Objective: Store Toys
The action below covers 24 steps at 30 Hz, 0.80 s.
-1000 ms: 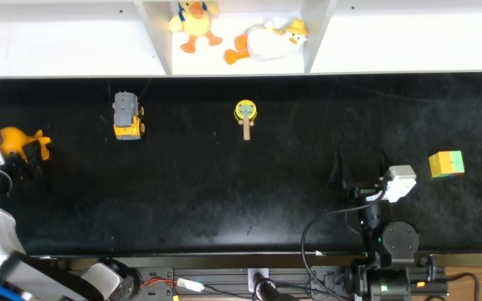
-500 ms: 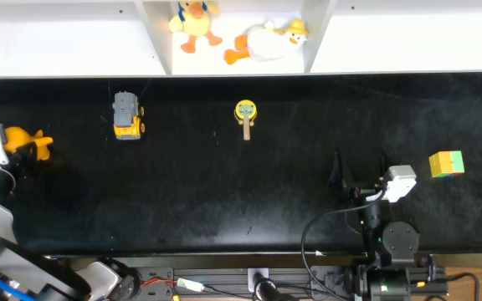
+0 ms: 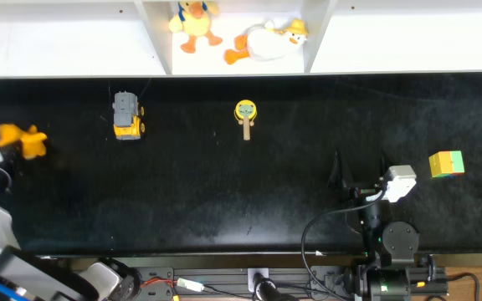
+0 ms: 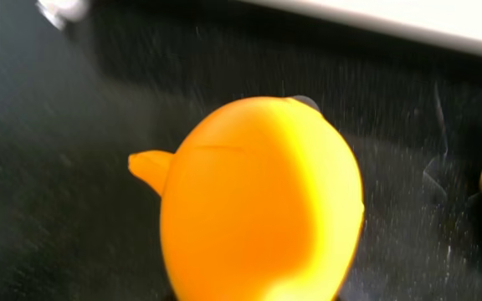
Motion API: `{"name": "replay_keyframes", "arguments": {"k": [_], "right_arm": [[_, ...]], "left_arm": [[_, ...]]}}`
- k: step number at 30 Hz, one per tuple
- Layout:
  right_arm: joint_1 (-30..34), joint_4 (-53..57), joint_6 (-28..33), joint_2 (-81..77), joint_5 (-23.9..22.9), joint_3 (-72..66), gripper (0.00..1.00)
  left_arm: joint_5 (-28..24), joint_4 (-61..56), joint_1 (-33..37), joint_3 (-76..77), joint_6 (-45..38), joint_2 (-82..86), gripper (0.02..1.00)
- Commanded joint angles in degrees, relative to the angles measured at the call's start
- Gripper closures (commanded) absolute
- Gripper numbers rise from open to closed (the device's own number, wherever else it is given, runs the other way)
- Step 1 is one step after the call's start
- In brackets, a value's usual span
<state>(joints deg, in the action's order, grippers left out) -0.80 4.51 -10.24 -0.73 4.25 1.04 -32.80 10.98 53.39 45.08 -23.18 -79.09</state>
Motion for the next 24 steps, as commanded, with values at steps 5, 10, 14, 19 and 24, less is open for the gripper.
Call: {"name": "replay_keyframes", "arguments": {"k": [5, 10, 14, 19, 24], "right_arm": [[-0.31, -0.33, 0.15, 0.46, 0.17, -0.72, 0.005], [-0.31, -0.33, 0.15, 0.46, 0.17, -0.72, 0.007], [-0.31, -0.33, 0.15, 0.48, 0.17, -0.72, 0.005], [-0.31, -0.33, 0.15, 0.46, 0.17, -0.72, 0.007], [-0.31, -0.33, 0.15, 0.48, 0.17, -0.72, 0.007]], "left_arm": [[-1.42, -1.6, -4.79, 9.25, 8.61, 3.26, 0.982], [4.66, -1.68, -11.08, 14.03, 12.24, 1.29, 0.982], [5.03, -1.42, -13.88, 18.64, 15.34, -2.8, 0.98], [5.11, -1.38, -15.82, 23.96, 17.77, -8.83, 0.982], [5.99, 1.57, -17.64, 29.86, 19.28, -13.92, 0.98]]}}
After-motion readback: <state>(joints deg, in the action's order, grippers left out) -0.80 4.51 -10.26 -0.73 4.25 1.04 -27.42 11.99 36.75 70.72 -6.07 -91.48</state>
